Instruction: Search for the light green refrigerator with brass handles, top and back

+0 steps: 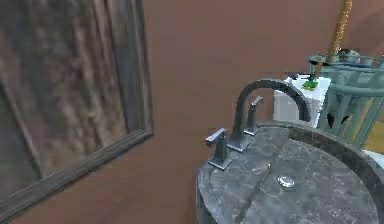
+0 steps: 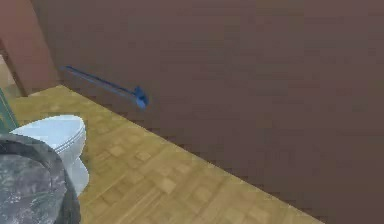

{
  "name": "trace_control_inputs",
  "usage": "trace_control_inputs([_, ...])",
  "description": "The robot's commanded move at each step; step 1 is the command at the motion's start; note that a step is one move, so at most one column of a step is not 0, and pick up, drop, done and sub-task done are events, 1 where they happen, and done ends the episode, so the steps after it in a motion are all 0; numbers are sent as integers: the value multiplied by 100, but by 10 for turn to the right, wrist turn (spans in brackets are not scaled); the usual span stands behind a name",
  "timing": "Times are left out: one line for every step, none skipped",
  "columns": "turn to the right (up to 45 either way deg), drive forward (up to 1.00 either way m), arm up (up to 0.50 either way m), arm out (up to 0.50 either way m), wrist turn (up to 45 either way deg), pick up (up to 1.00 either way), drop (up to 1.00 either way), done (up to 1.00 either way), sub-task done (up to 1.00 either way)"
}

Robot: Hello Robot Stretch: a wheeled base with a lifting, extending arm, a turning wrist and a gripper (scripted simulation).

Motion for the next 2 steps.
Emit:
trace_control_inputs([450, 0, 0, 0, 0, 0, 0, 0, 0])
trace_control_inputs([450, 0, 0, 0, 0, 0, 0, 0, 0])
